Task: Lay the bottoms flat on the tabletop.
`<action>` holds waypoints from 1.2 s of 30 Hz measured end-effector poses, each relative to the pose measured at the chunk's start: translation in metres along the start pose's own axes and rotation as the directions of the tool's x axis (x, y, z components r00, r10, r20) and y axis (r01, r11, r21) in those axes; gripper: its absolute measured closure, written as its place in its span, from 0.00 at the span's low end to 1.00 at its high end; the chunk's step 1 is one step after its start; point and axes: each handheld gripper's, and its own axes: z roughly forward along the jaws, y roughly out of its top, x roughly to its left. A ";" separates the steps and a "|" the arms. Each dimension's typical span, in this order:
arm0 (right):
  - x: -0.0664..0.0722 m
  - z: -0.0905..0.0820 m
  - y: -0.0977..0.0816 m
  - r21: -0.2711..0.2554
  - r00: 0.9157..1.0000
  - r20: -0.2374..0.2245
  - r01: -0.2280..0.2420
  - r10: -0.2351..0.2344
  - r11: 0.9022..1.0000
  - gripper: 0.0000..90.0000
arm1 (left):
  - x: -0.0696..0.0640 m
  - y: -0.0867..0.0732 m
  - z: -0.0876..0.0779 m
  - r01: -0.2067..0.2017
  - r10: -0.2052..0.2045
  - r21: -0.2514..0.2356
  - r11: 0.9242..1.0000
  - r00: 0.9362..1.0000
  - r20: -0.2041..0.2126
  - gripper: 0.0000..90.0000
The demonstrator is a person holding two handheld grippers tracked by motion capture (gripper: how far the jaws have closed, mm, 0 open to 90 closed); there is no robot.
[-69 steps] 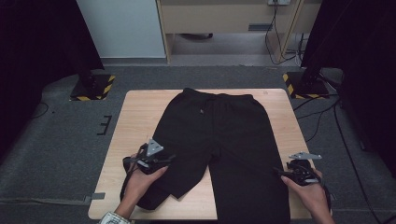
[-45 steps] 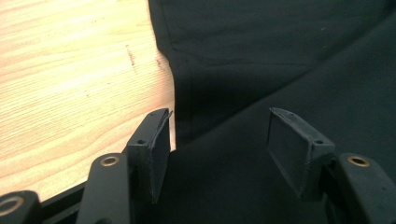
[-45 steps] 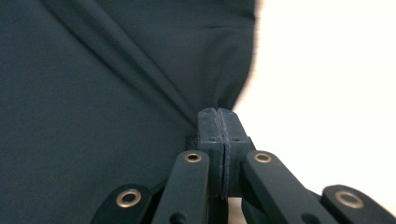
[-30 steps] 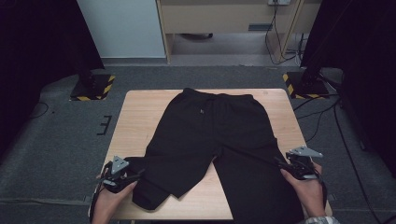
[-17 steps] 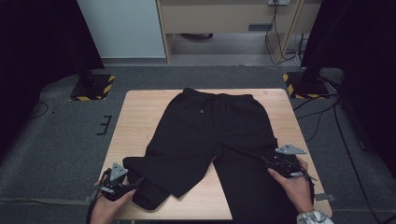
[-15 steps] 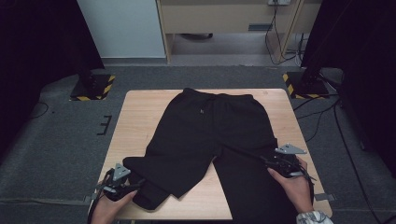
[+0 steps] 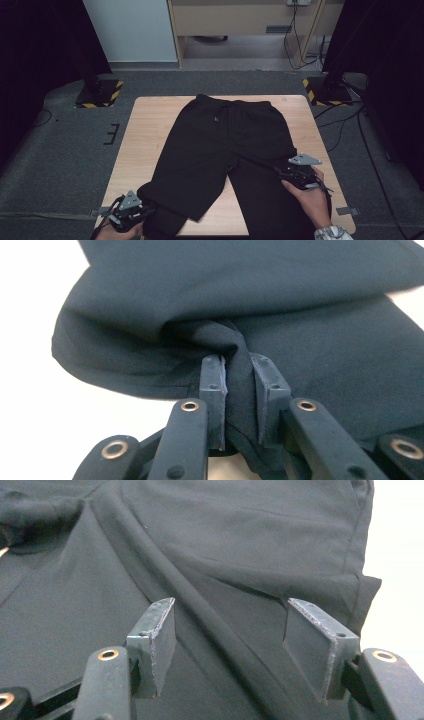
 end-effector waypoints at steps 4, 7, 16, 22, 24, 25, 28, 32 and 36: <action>0.008 0.001 0.005 -0.003 0.999 -0.011 0.033 -0.033 0.999 0.42 | -0.005 -0.012 -0.010 -0.014 0.014 0.005 1.000 0.999 0.031 0.84; 0.019 0.003 0.010 -0.004 0.998 -0.027 0.065 -0.065 0.998 0.42 | -0.006 -0.017 -0.017 -0.008 0.008 0.000 1.000 1.000 0.029 0.86; 0.060 0.012 0.030 -0.015 0.986 -0.093 0.140 -0.141 0.990 0.41 | 0.016 0.007 -0.025 0.026 -0.030 -0.196 0.980 0.999 -0.015 0.45; 0.102 0.024 0.038 -0.011 0.955 -0.212 0.208 -0.205 0.978 0.43 | 0.041 0.038 0.011 0.038 -0.056 -0.170 0.985 0.993 -0.105 0.38; 0.116 0.030 0.038 -0.004 0.941 -0.261 0.223 -0.216 0.975 0.44 | 0.046 0.044 0.018 0.039 -0.065 -0.169 0.985 0.986 -0.155 0.40; 0.122 0.032 0.038 0.004 0.933 -0.285 0.229 -0.218 0.974 0.45 | 0.049 0.046 0.019 0.045 -0.075 -0.185 0.982 0.984 -0.161 0.43; 0.138 0.037 0.038 0.006 0.912 -0.341 0.243 -0.227 0.970 0.50 | 0.059 0.056 0.023 0.061 -0.096 -0.199 0.978 0.980 -0.173 0.45; 0.149 0.044 0.036 0.047 0.902 -0.367 0.260 -0.226 0.964 0.51 | 0.073 0.074 0.035 0.089 -0.124 -0.197 0.976 0.978 -0.169 0.48; 0.153 0.049 0.035 0.079 0.904 -0.367 0.264 -0.218 0.961 0.50 | 0.080 0.089 0.048 0.067 -0.094 -0.147 0.987 0.979 -0.183 0.46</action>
